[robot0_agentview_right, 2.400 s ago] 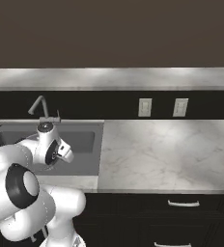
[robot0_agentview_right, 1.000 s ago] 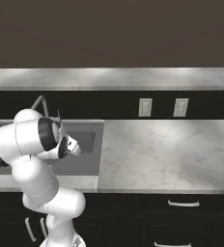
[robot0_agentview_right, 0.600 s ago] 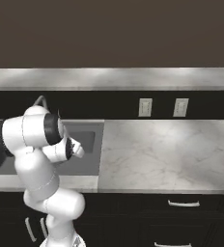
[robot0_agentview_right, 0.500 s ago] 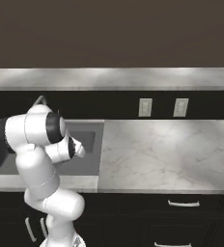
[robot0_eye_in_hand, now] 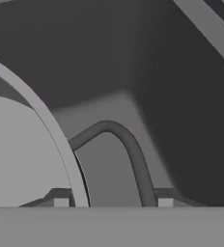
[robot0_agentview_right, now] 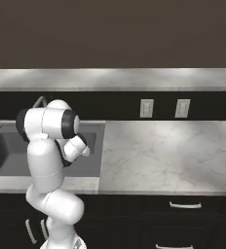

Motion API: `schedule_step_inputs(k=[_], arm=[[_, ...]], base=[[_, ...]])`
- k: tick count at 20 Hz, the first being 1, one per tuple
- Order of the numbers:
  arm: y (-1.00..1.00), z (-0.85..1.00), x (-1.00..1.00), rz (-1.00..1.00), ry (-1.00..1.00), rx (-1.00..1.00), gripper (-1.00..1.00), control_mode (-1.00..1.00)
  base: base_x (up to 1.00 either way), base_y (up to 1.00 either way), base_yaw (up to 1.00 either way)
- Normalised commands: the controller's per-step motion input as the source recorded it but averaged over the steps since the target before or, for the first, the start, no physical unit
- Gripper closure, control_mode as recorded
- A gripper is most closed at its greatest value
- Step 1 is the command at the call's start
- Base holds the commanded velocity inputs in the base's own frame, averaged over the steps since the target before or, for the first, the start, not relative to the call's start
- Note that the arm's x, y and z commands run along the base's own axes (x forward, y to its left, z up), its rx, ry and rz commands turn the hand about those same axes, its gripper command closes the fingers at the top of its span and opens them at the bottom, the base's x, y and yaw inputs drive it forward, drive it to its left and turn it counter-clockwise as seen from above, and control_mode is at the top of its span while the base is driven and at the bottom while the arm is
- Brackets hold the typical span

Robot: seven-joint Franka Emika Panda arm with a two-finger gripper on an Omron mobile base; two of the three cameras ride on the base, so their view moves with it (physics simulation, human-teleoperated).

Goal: Move the pot and pan from the stove into the sink.

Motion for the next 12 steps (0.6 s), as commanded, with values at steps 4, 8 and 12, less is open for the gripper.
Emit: schedule_step_inputs(k=[4, 8, 12], arm=[[0.00, -0.36, 0.01, 0.00, 0.00, -0.10, 1.00, -1.00], [0.00, -0.10, 0.00, 0.00, 0.00, -0.02, 1.00, -1.00], [0.00, 0.00, 0.00, 0.00, 0.00, 0.00, 1.00, -1.00]], base=[[0.00, 0.00, 0.00], [0.00, 0.00, 0.00], [0.00, 0.00, 0.00]])
